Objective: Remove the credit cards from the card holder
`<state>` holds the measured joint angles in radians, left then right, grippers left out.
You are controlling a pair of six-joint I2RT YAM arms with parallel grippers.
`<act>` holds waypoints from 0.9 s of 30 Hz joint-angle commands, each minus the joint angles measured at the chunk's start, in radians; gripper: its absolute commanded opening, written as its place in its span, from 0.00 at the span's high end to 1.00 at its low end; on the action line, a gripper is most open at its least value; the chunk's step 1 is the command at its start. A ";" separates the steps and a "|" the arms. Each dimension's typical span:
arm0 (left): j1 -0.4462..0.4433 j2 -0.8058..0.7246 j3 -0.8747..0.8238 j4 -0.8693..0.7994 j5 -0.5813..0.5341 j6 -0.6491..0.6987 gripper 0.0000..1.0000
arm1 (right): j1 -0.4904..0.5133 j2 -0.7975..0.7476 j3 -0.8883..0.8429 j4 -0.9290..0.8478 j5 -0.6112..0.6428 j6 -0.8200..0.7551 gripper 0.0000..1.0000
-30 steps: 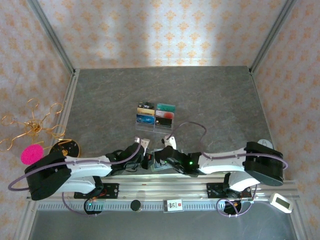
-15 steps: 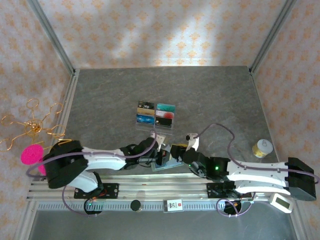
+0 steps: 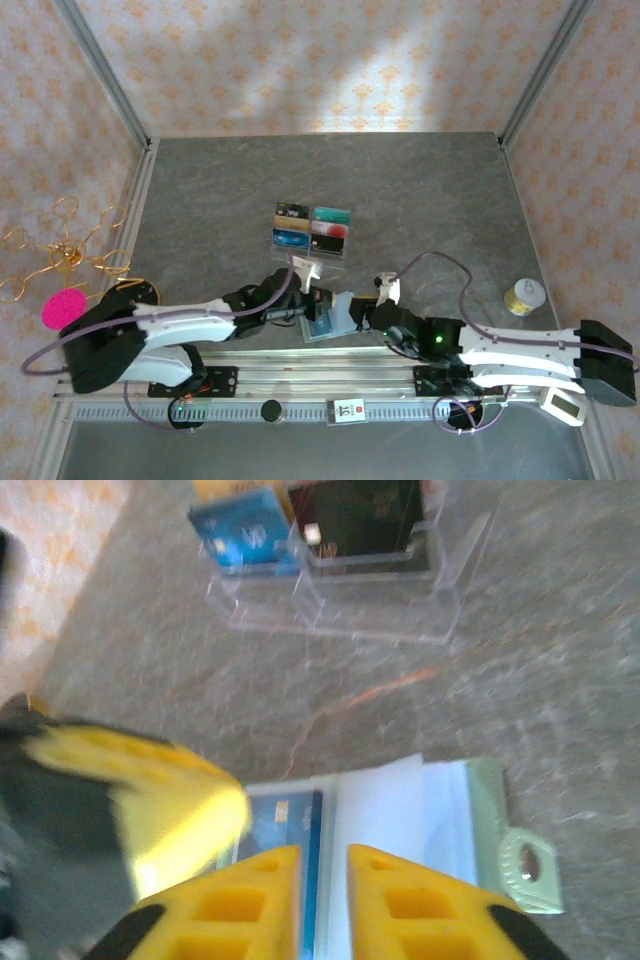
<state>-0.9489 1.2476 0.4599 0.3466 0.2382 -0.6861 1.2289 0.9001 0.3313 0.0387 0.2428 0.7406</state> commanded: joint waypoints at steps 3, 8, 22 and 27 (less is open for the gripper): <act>0.022 -0.128 -0.072 -0.136 -0.088 0.027 1.00 | -0.068 0.181 0.090 0.136 -0.258 -0.122 0.90; 0.024 -0.144 -0.129 -0.107 -0.059 0.013 1.00 | -0.102 0.343 0.117 0.158 -0.309 -0.103 0.93; 0.058 -0.070 -0.132 -0.076 -0.036 0.072 1.00 | -0.117 0.383 0.084 0.057 -0.172 -0.002 0.96; 0.040 -0.096 -0.147 -0.040 0.004 0.055 1.00 | -0.099 0.335 0.137 0.118 -0.275 -0.086 0.85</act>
<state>-0.8970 1.1595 0.3225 0.2775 0.2153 -0.6456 1.1236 1.2556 0.4213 0.1364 -0.0044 0.7017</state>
